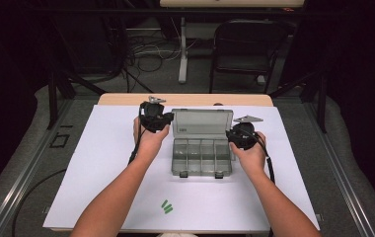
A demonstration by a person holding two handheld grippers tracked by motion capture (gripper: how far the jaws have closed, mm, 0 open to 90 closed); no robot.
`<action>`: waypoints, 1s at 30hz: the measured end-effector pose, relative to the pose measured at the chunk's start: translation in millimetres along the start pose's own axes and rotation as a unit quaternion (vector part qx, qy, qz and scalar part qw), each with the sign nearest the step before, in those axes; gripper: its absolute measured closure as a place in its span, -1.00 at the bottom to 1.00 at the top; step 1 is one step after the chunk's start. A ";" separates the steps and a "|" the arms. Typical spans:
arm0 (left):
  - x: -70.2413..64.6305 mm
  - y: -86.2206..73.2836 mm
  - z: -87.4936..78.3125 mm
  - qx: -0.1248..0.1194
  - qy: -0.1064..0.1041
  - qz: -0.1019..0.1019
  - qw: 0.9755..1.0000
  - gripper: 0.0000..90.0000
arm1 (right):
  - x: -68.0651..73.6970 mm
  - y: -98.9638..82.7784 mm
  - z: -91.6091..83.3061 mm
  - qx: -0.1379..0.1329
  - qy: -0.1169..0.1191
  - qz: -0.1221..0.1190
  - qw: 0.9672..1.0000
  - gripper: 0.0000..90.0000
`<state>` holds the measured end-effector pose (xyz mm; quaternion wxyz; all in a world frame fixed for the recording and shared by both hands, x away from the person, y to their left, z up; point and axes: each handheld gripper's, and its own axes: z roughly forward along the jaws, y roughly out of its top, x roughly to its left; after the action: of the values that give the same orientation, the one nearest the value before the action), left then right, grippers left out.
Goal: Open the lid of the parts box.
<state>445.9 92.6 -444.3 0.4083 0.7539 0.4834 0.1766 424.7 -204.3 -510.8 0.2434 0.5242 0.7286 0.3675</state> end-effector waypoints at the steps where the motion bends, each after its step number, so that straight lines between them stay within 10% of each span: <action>1: 0.1 0.3 0.4 0.001 0.001 0.000 1.000 0.92 | -0.2 -0.3 0.7 0.000 -0.001 0.003 1.000 0.77; 30: 5.8 2.7 7.6 -0.007 -0.003 -0.008 1.000 0.90 | -5.1 -3.1 13.5 0.000 -0.004 0.028 1.000 0.93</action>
<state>455.3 93.7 -447.5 0.4166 0.7473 0.4872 0.1747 434.5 -205.9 -521.6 0.2357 0.5457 0.7128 0.3724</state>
